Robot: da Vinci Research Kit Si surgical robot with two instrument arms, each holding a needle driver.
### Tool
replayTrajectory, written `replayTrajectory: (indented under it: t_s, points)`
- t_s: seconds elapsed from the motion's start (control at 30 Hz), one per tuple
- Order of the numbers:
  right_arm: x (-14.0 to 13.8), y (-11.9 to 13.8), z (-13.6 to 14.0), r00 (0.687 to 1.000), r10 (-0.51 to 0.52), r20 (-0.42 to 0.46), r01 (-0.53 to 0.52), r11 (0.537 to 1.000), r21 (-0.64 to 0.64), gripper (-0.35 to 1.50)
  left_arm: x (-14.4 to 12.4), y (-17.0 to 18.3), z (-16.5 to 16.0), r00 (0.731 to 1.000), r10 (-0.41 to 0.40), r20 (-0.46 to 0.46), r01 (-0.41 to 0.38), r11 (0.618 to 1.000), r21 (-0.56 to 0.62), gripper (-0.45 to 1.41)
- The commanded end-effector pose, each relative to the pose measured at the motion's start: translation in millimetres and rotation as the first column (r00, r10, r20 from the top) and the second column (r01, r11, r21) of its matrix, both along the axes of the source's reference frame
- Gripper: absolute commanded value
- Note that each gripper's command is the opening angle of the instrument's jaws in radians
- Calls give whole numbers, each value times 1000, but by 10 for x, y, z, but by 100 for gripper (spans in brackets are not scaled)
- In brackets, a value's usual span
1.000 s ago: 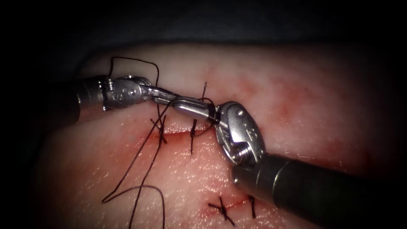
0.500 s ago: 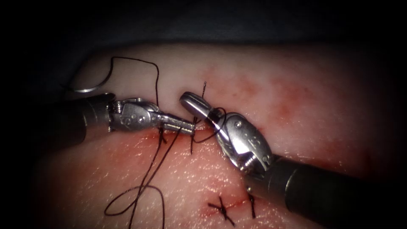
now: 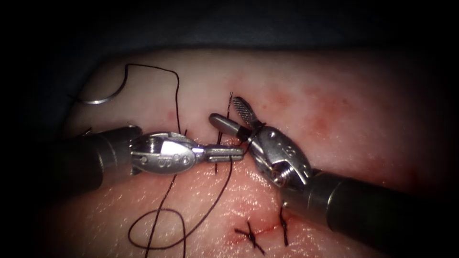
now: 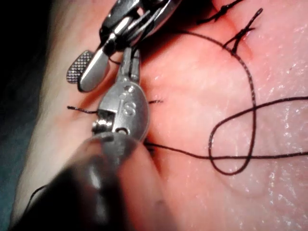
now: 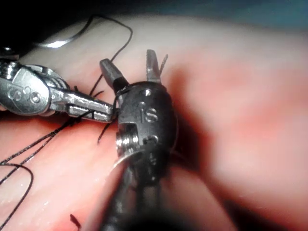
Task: Wound Closure
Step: Pull tail thread downward with right jaws and pull working suture upward with left hands
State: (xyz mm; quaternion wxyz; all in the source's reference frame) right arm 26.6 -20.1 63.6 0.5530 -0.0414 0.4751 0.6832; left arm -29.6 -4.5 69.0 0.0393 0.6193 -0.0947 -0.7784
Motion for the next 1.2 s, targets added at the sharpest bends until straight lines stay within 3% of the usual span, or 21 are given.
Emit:
replayTrajectory:
  t_s: [0.03,0.2,0.5,1.07,1.2]
  points:
    - [8,8,3,1000,10,-15,-9,1000,19,83,-8,7,5,1000,1,-6,-1,1000,-2,-45]
    - [5,14,10,998,36,-43,-32,996,80,89,-10,8,7,1000,15,-5,-15,1000,-3,-45]
    - [19,21,30,998,40,-39,-32,984,174,125,-7,7,7,1000,26,-8,-26,1000,-8,-45]
    - [36,20,50,999,28,-39,-17,964,265,130,-4,8,9,999,37,-16,-37,999,-12,-45]
    - [39,20,49,999,27,-35,-16,963,268,115,-3,8,10,999,40,-18,-40,999,-11,-45]
